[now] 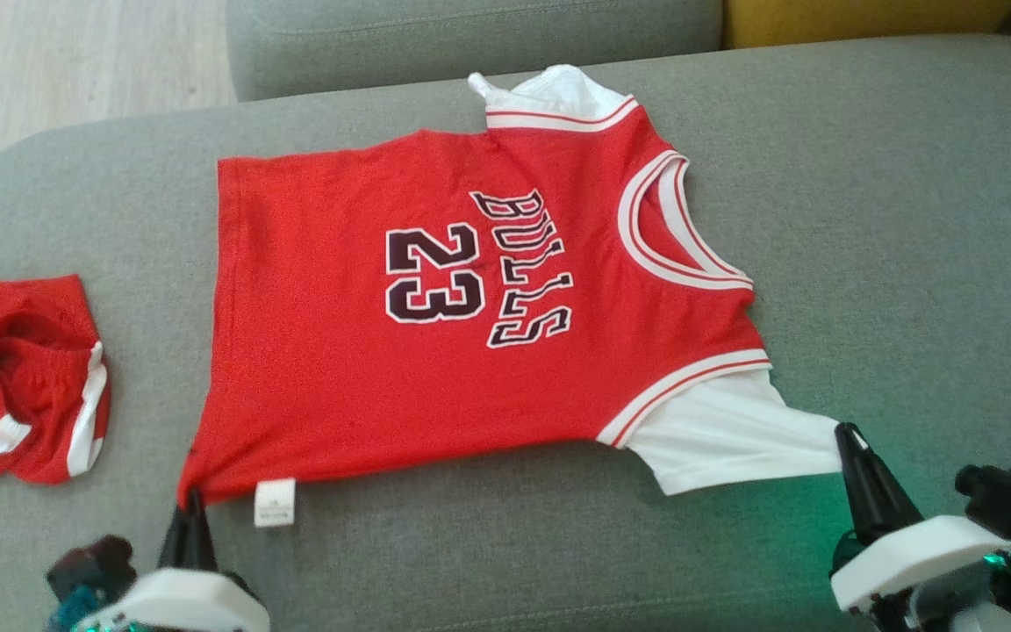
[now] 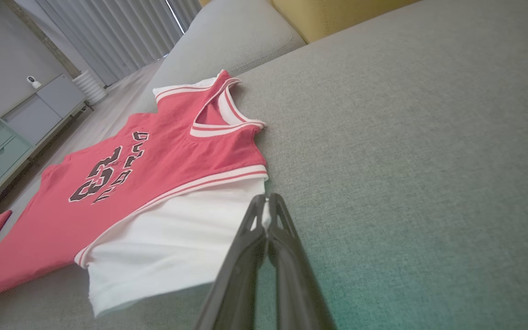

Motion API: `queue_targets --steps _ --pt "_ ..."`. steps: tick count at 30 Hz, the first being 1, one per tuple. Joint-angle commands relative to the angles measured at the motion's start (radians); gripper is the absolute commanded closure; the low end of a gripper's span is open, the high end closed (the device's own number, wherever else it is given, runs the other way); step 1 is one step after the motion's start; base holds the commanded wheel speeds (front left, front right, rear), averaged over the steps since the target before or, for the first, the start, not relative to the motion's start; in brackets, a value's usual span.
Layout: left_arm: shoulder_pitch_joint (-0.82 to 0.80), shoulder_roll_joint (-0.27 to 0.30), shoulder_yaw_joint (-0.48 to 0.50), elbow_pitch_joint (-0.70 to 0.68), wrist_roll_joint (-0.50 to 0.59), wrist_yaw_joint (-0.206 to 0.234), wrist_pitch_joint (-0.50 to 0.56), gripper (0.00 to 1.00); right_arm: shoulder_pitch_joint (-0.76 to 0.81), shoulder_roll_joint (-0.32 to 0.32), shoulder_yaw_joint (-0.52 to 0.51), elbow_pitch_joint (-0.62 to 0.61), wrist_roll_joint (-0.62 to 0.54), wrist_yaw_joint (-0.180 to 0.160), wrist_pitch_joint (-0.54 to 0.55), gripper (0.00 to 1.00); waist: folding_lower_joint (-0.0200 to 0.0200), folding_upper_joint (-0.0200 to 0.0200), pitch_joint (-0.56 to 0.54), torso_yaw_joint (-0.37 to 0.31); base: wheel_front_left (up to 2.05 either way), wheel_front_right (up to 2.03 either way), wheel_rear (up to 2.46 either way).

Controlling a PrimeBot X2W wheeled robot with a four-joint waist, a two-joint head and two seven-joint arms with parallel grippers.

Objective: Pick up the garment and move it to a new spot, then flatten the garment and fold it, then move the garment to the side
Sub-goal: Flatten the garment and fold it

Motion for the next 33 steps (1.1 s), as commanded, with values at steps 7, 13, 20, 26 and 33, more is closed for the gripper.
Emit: queue_targets --steps 7,13,20,26,33 --pt "0.004 0.023 -0.032 -0.093 -0.007 0.03 -0.012 1.0 -0.02 -0.006 -0.037 -0.122 -0.015 0.006 0.022 1.0 0.0001 -0.0001 0.019 0.019 0.0 0.0 0.0" --pt "-0.138 0.023 -0.06 -0.102 0.023 0.022 -0.012 1.0 -0.173 0.005 -0.06 -0.123 -0.057 0.006 0.046 1.0 0.0001 -0.0001 0.082 0.037 0.0 0.0 0.0" --pt "-0.279 0.023 -0.07 -0.035 0.057 0.018 -0.012 1.0 -0.338 0.004 -0.045 -0.039 -0.104 0.006 0.047 1.0 0.0001 -0.0001 0.139 0.047 0.0 0.0 0.0" --pt "-0.399 0.024 -0.083 0.048 0.082 0.003 -0.012 1.0 -0.488 0.003 -0.019 0.082 -0.147 0.006 0.039 1.0 0.0001 -0.0001 0.202 0.056 0.0 0.0 0.0" --pt "-0.491 0.024 -0.073 0.115 0.1 0.0 -0.012 1.0 -0.625 0.014 -0.023 0.231 -0.195 0.006 -0.003 1.0 0.0001 -0.0001 0.264 0.062 0.0 0.0 0.0"
